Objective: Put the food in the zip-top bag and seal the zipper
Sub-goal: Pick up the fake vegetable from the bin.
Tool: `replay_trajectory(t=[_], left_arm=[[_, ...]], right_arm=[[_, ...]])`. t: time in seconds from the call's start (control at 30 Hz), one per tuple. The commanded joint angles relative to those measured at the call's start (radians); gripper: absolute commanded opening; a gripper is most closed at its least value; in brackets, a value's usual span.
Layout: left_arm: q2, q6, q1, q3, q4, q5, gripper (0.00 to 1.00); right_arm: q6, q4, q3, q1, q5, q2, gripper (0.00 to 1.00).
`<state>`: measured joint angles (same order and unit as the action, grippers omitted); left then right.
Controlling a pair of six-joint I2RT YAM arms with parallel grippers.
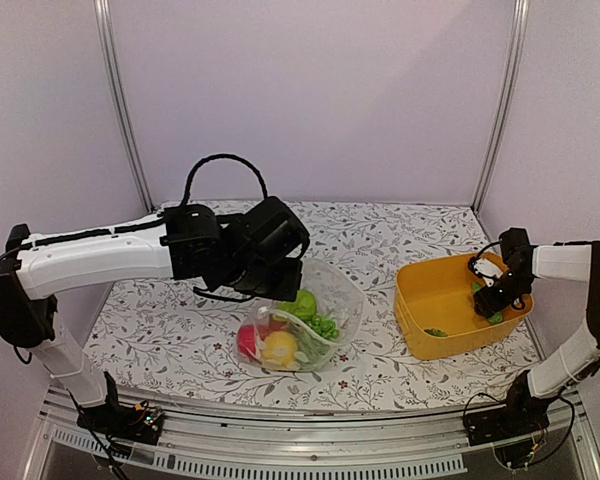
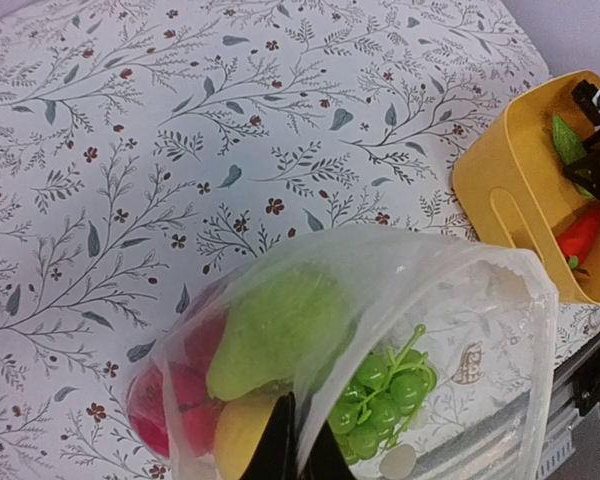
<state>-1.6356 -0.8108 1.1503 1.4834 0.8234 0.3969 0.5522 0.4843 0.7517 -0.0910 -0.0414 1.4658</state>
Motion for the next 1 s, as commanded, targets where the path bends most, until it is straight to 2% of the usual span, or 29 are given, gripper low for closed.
replay_trajectory(t=[0.0, 0.17, 0.27, 0.37, 0.47, 0.7, 0.83, 0.97], left_arm=[[0.002, 0.017, -0.013, -0.013, -0.020, -0.009, 0.04], [-0.009, 0.022, -0.013, 0.000, -0.021, -0.007, 0.04], [-0.016, 0.030, -0.015, 0.007, -0.021, -0.004, 0.04], [-0.022, 0.042, -0.016, 0.016, -0.020, -0.001, 0.04], [-0.027, 0.053, -0.018, 0.021, -0.021, 0.001, 0.04], [-0.033, 0.073, -0.035, 0.027, -0.024, 0.004, 0.04], [-0.032, 0.079, -0.042, 0.029, -0.030, -0.004, 0.04], [-0.027, 0.079, -0.047, 0.023, -0.045, -0.022, 0.04]], right_arm=[[-0.026, -0.049, -0.010, -0.007, 0.062, 0.068, 0.61], [-0.035, -0.039, -0.019, -0.007, 0.128, 0.062, 0.44], [-0.035, -0.037, -0.029, -0.007, 0.134, -0.020, 0.32], [-0.026, -0.007, -0.023, -0.007, 0.163, -0.145, 0.27], [-0.001, 0.058, 0.004, -0.007, 0.238, -0.240, 0.24], [0.142, 0.275, 0.103, 0.016, 0.568, -0.365, 0.23], [0.170, 0.341, 0.194, 0.082, 0.743, -0.403, 0.24], [0.157, 0.338, 0.297, 0.211, 0.872, -0.421, 0.25]])
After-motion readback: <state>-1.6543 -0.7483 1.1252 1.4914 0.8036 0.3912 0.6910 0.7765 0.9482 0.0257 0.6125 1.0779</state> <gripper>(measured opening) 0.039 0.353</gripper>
